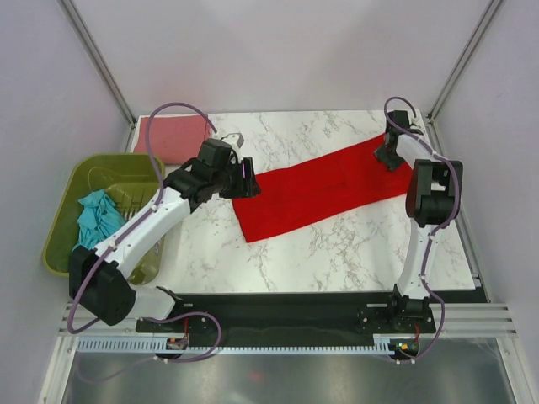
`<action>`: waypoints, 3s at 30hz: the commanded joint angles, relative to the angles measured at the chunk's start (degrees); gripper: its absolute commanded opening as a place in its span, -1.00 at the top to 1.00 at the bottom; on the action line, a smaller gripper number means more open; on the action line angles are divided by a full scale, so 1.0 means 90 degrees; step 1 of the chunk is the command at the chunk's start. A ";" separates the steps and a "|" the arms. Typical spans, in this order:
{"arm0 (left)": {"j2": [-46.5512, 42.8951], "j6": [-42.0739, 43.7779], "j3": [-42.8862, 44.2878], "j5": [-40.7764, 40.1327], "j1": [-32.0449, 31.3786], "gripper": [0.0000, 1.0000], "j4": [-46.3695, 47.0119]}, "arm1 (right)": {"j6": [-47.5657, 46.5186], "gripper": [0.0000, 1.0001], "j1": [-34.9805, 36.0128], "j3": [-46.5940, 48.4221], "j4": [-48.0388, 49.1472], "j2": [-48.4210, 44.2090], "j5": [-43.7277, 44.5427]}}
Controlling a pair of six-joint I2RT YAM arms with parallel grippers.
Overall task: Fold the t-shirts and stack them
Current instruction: Fold the tshirt
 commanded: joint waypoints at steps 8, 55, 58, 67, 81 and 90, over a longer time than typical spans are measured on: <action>0.0654 0.0201 0.0451 0.0838 0.0239 -0.21 0.0012 | -0.2224 -0.14 -0.0033 0.1827 0.0719 0.1016 -0.1343; -0.0007 -0.1840 -0.3055 -0.0379 0.0201 0.00 -0.0018 | -0.1482 -0.23 -0.1439 -0.4670 0.3120 -0.3932 -0.3901; -0.0633 -0.2163 -0.2763 0.0002 0.0201 -0.05 -0.0037 | -0.1423 -0.20 -0.1478 -0.4368 0.3561 -0.3199 -0.4039; -0.0888 -0.1811 -0.2127 0.0109 0.0201 -0.09 -0.0018 | -0.0955 -0.18 -0.1498 -0.3937 0.4360 -0.2201 -0.4010; -0.0302 -0.1030 -0.1268 0.0440 0.0201 -0.12 0.0060 | -0.0788 0.17 -0.1498 -0.2904 0.4694 -0.0679 -0.4215; 0.0303 -0.0493 -0.0740 0.0666 0.0201 -0.11 0.0070 | -0.1285 1.00 -0.1498 -0.0573 0.3787 0.0628 -0.4235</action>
